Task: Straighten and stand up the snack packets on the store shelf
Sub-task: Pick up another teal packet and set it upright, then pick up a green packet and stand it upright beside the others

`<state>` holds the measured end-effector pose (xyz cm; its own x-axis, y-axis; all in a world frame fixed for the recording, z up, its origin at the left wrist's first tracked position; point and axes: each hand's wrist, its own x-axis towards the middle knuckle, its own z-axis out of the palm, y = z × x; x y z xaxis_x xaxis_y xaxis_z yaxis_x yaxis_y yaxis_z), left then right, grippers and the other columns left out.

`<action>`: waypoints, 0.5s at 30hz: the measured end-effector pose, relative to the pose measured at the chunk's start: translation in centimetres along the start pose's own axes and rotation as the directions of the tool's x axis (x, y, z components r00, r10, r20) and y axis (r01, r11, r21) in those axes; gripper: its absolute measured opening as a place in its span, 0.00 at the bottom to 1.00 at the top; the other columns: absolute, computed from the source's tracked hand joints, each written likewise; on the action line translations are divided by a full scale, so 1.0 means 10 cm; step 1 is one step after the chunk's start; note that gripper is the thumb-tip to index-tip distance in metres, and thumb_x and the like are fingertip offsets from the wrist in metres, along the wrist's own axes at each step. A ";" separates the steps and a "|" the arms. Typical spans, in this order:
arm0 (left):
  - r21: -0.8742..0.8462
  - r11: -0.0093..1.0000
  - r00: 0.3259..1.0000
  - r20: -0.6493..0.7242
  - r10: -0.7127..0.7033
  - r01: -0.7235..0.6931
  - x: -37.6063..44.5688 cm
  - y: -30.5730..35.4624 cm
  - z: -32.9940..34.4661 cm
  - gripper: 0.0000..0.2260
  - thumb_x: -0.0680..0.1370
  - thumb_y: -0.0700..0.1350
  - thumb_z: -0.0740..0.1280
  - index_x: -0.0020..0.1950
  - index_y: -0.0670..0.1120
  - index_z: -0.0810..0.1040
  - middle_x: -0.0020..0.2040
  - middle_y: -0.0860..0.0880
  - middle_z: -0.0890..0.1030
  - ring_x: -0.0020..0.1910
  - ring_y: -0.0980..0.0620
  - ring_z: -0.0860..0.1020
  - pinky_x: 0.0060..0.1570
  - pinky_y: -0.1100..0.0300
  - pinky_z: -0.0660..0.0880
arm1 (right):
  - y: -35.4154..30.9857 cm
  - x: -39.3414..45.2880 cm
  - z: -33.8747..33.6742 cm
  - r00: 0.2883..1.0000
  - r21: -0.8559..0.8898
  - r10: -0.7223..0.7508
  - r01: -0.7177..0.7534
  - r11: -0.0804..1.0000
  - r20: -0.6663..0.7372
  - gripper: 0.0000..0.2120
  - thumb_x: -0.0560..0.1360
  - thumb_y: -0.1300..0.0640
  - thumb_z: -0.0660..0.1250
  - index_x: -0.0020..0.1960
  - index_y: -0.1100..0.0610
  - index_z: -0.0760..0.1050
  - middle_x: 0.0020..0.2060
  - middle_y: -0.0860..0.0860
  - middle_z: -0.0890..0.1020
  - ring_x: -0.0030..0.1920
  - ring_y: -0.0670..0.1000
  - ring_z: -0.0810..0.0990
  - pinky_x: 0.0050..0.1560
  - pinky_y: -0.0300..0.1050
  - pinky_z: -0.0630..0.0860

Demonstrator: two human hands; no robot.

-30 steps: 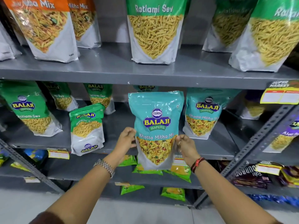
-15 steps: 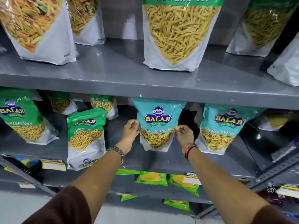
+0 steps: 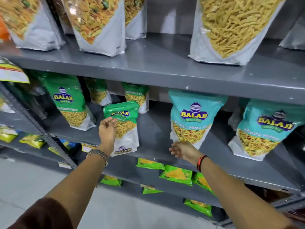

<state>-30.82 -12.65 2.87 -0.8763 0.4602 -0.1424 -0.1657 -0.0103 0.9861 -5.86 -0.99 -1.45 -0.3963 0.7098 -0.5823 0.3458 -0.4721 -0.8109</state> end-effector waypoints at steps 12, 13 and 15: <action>0.274 0.872 0.862 0.204 -0.464 0.405 1.03 -0.36 -0.68 0.12 0.80 0.46 0.58 0.40 0.41 0.72 0.38 0.40 0.76 0.29 0.49 0.75 0.40 0.52 0.79 | -0.52 0.85 1.68 0.976 -0.130 -0.113 0.090 0.987 -0.184 0.13 0.73 0.50 0.64 0.41 0.60 0.80 0.45 0.62 0.83 0.44 0.57 0.80 0.49 0.51 0.76; 0.282 0.858 0.843 0.215 -0.493 0.430 1.05 -0.39 -0.67 0.13 0.80 0.46 0.59 0.38 0.41 0.71 0.30 0.40 0.76 0.24 0.50 0.74 0.37 0.53 0.80 | -0.50 0.91 1.76 0.965 -0.137 -0.132 0.102 0.985 -0.227 0.12 0.72 0.52 0.65 0.44 0.60 0.81 0.48 0.62 0.84 0.49 0.58 0.81 0.52 0.52 0.76; 0.309 0.852 0.840 0.218 -0.496 0.423 1.06 -0.41 -0.66 0.15 0.79 0.46 0.59 0.35 0.41 0.70 0.18 0.47 0.74 0.16 0.52 0.73 0.26 0.57 0.77 | -0.48 0.93 1.88 0.946 -0.133 -0.143 0.108 0.985 -0.290 0.14 0.71 0.52 0.66 0.49 0.61 0.82 0.52 0.61 0.84 0.56 0.59 0.80 0.58 0.53 0.77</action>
<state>-42.44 -13.62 -3.29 -0.5554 0.5854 -0.5906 -0.3718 0.4605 0.8060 -27.19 -1.97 -4.08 -0.1773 0.8909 -0.4181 0.4112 -0.3190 -0.8539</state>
